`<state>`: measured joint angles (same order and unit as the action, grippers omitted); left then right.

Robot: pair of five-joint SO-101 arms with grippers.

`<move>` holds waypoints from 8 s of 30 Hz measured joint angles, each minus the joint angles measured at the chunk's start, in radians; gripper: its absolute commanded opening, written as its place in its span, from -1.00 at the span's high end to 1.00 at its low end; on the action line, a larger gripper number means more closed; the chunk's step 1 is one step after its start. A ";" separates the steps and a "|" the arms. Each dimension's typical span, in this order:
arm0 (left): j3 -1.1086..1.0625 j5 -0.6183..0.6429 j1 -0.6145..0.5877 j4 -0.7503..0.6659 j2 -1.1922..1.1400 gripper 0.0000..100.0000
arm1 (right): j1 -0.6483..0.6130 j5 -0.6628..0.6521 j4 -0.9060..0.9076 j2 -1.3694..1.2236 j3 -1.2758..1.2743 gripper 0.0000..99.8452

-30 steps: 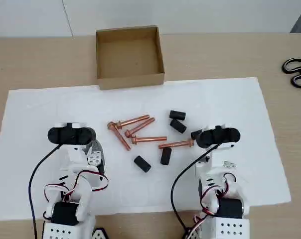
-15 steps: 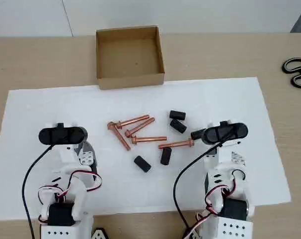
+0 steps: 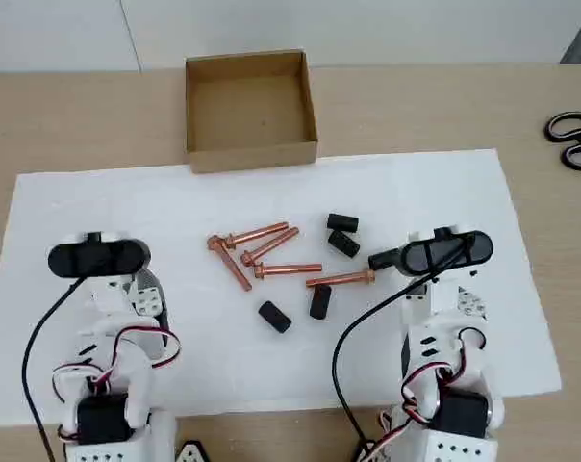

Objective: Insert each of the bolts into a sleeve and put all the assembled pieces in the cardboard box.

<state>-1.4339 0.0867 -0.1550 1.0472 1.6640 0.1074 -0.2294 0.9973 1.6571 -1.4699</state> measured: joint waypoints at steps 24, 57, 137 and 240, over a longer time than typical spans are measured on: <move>1.117 0.074 0.183 0.262 -1.430 0.99 | 0.000 -0.060 0.032 0.000 -0.091 0.99; 1.003 0.307 0.359 0.083 -1.501 0.70 | 0.000 -0.058 0.028 -0.931 0.453 0.99; 1.100 0.667 0.292 0.037 -1.896 0.99 | 0.000 -0.038 0.031 -0.931 0.453 0.99; 1.031 0.565 0.176 0.114 -1.725 0.99 | -0.595 0.338 0.402 -1.633 1.232 0.43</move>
<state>-0.4028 0.6513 0.0215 1.1607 -0.0606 -0.4879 0.1082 1.3993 0.0245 -0.2378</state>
